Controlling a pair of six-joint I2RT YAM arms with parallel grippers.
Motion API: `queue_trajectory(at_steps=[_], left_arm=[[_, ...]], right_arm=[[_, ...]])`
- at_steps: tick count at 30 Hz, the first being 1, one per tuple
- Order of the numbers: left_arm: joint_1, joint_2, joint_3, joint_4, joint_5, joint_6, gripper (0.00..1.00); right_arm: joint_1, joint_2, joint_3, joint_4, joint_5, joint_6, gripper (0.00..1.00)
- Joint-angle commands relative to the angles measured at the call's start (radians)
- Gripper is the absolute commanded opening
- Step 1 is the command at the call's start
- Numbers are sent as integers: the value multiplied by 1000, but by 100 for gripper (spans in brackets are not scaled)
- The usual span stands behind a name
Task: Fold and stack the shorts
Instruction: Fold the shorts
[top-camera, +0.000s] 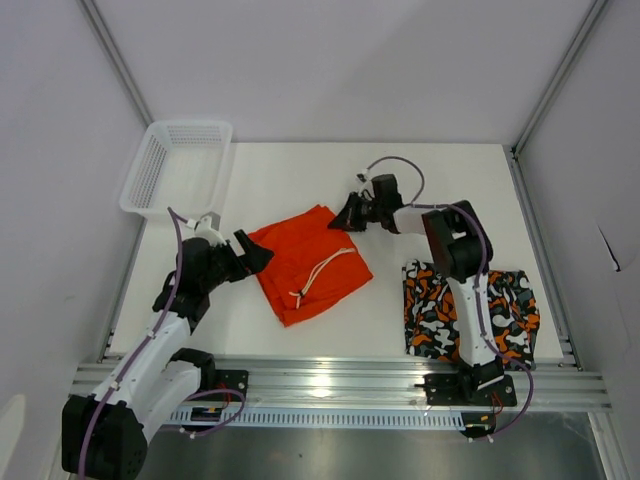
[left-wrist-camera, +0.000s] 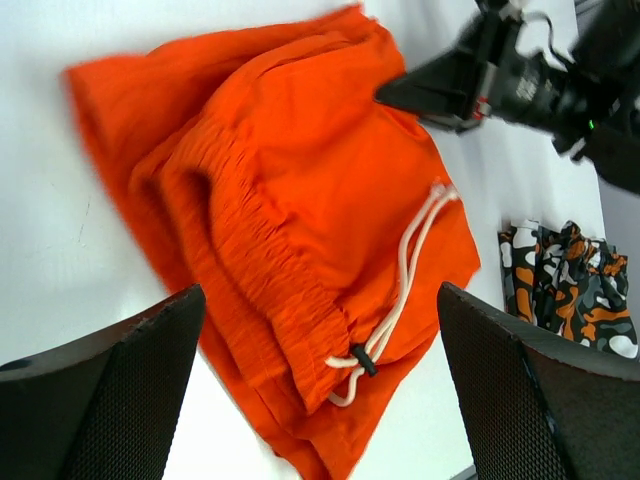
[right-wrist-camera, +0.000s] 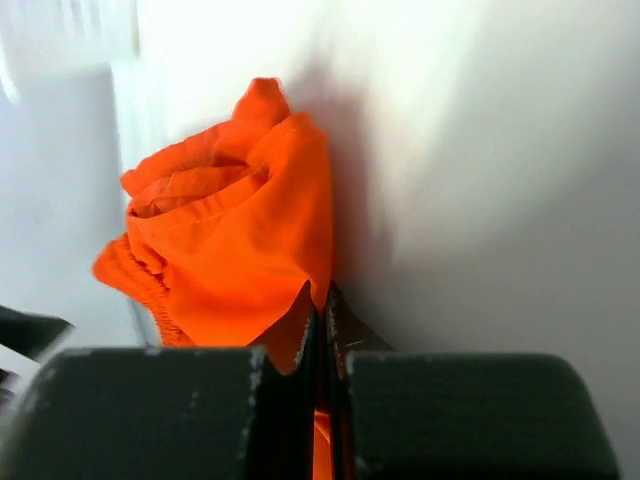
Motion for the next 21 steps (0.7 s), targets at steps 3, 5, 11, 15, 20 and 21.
queue_trajectory(at_steps=[3, 5, 11, 15, 20, 21], left_arm=[[6, -20, -6, 2, -28, 2, 99], [6, -30, -8, -4, -49, 2, 99], [6, -33, -16, -18, -83, -12, 99], [8, -34, -20, -34, -86, -6, 99], [6, -37, -31, -60, -106, -4, 99], [6, -37, -31, -64, -110, -3, 99]], right_arm=[[-125, -239, -409, 428, 375, 417, 0], [-99, -360, -493, 391, 449, 420, 0], [164, -698, -822, 218, 644, 319, 31], [408, -786, -873, 10, 683, 239, 61], [461, -872, -778, -278, 801, 129, 94], [455, -903, -767, -311, 821, 76, 96]])
